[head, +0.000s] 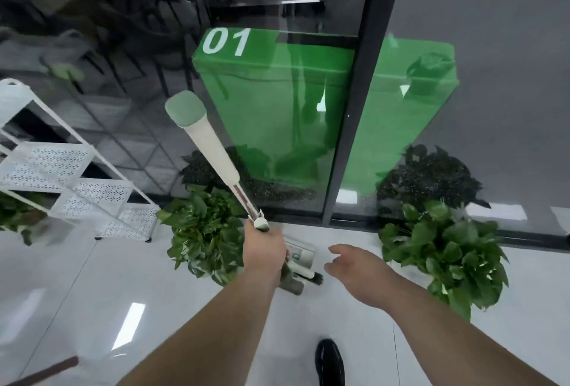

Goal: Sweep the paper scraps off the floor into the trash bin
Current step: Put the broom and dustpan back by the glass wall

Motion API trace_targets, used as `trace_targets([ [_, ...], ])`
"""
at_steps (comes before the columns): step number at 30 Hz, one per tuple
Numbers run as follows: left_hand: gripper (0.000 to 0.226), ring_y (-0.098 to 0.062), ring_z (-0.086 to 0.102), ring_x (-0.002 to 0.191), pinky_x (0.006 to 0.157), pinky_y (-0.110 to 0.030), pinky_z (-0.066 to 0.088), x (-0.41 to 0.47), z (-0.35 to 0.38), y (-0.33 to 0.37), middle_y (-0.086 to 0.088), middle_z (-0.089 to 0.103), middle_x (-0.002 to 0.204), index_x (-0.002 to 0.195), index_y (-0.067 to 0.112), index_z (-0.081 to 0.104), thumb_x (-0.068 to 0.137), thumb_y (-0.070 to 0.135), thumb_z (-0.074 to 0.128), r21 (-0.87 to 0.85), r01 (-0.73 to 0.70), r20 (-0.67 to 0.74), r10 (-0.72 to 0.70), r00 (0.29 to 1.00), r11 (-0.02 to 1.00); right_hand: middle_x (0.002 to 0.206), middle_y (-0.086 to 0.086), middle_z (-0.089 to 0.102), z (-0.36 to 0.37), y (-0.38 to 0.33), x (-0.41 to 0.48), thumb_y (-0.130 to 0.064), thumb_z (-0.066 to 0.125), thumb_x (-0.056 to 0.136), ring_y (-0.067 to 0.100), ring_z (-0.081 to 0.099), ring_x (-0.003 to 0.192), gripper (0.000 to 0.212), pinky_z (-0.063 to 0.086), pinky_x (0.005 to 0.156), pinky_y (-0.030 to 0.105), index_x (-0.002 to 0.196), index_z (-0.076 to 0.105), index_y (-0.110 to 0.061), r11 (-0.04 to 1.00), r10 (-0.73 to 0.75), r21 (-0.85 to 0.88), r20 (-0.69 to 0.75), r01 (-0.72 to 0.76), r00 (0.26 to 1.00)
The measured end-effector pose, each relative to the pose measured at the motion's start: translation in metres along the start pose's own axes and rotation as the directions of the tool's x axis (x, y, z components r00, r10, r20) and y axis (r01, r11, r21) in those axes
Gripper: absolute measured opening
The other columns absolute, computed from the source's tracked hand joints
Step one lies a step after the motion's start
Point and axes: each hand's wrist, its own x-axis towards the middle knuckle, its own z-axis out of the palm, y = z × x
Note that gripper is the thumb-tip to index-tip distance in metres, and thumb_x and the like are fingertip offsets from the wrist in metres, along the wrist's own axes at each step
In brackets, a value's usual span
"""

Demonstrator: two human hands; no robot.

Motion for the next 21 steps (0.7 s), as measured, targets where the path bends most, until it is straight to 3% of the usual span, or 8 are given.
trace_targets([
  [3,0.047,-0.032,0.071,0.086,0.079,-0.045,0.062,0.027,0.022,0.009,-0.010,0.070,0.102,0.145,0.028,0.045,0.098,0.021,0.052,-0.033,0.037,-0.072,-0.039,0.997,0.999,0.123,-0.012,0.058,-0.014,-0.003,0.039,-0.043,0.048,0.100,0.014,0.060,0.105,0.052,0.050,0.092,0.031,0.150,0.039,-0.033,0.999,-0.022,-0.031,0.010,0.022,1.000],
  [6,0.043,-0.037,0.072,0.093,0.087,-0.053,0.062,0.050,0.044,0.014,-0.013,0.071,0.106,0.138,0.030,0.048,0.096,0.025,0.051,-0.119,0.083,-0.100,-0.095,0.990,0.989,0.111,-0.015,0.058,-0.025,-0.007,0.070,-0.042,0.049,0.100,0.013,0.061,0.103,0.054,0.051,0.092,0.032,0.152,0.036,-0.033,0.999,-0.036,-0.024,0.010,0.036,0.999],
  [8,0.041,-0.036,0.072,0.088,0.086,-0.052,0.062,0.061,0.056,0.017,-0.012,0.070,0.104,0.136,0.030,0.047,0.095,0.027,0.050,-0.150,0.111,-0.104,-0.127,0.986,0.982,0.116,-0.014,0.061,-0.030,-0.007,0.085,-0.043,0.048,0.100,0.015,0.060,0.107,0.055,0.050,0.095,0.033,0.153,0.035,-0.033,0.998,-0.045,-0.041,0.017,0.046,0.999],
  [11,0.028,-0.025,0.060,0.067,0.065,-0.036,0.056,0.070,0.069,0.019,-0.009,0.065,0.089,0.126,0.026,0.049,0.099,0.023,0.049,-0.179,0.121,-0.094,-0.140,0.986,0.976,0.120,-0.010,0.063,-0.035,-0.006,0.098,-0.041,0.047,0.101,0.018,0.061,0.108,0.050,0.050,0.097,0.037,0.149,0.039,-0.032,0.997,-0.036,-0.066,0.036,0.038,0.999],
  [13,0.028,-0.023,0.057,0.063,0.057,-0.034,0.052,0.077,0.075,0.016,-0.009,0.063,0.084,0.127,0.027,0.050,0.099,0.023,0.049,-0.194,0.144,-0.085,-0.163,0.983,0.970,0.120,-0.005,0.065,-0.037,-0.002,0.102,-0.040,0.048,0.100,0.020,0.063,0.106,0.042,0.052,0.096,0.040,0.141,0.046,-0.029,0.997,-0.024,-0.071,0.039,0.027,0.999],
  [18,0.029,-0.023,0.066,0.071,0.058,-0.034,0.053,0.086,0.086,0.019,-0.006,0.065,0.089,0.129,0.029,0.049,0.100,0.029,0.052,-0.185,0.183,-0.076,-0.200,0.977,0.966,0.111,-0.010,0.063,-0.037,0.012,0.106,-0.036,0.048,0.100,0.016,0.064,0.099,0.042,0.053,0.089,0.035,0.141,0.046,-0.030,0.998,0.003,-0.070,0.045,0.001,0.999],
  [21,0.052,-0.022,0.062,0.081,0.074,-0.040,0.054,0.086,0.081,0.023,-0.001,0.061,0.097,0.146,0.026,0.039,0.099,0.036,0.060,-0.067,0.162,-0.012,-0.163,0.987,0.984,0.108,-0.015,0.059,-0.036,0.017,0.103,-0.037,0.049,0.100,0.013,0.064,0.094,0.043,0.053,0.087,0.033,0.142,0.046,-0.032,0.999,0.026,-0.045,0.033,-0.025,0.999],
])
